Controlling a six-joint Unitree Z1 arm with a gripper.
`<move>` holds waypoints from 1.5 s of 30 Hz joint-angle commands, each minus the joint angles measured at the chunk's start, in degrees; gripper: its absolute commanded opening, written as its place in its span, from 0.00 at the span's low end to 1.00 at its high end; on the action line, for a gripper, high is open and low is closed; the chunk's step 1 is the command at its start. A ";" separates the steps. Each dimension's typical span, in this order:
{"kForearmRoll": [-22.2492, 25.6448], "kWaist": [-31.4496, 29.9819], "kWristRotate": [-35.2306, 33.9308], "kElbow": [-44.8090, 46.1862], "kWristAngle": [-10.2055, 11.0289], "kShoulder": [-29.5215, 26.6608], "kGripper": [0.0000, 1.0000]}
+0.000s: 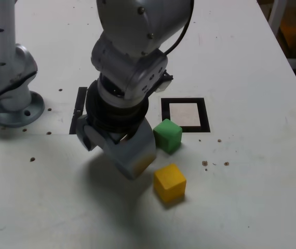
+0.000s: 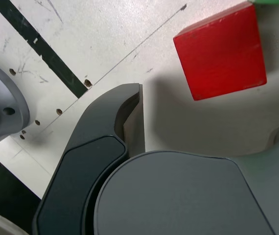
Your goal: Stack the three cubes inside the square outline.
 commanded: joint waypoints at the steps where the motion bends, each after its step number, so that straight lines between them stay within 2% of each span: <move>1: 0.10 0.61 0.36 -0.47 0.66 0.67 0.98; 16: 0.95 3.89 1.41 -2.12 3.53 2.94 0.91; 26: 0.13 4.04 2.53 -2.35 4.51 3.92 0.75; 38: -0.22 4.26 3.05 -2.32 5.43 4.37 0.46; 45: -0.21 4.27 3.31 -2.26 6.06 4.39 0.36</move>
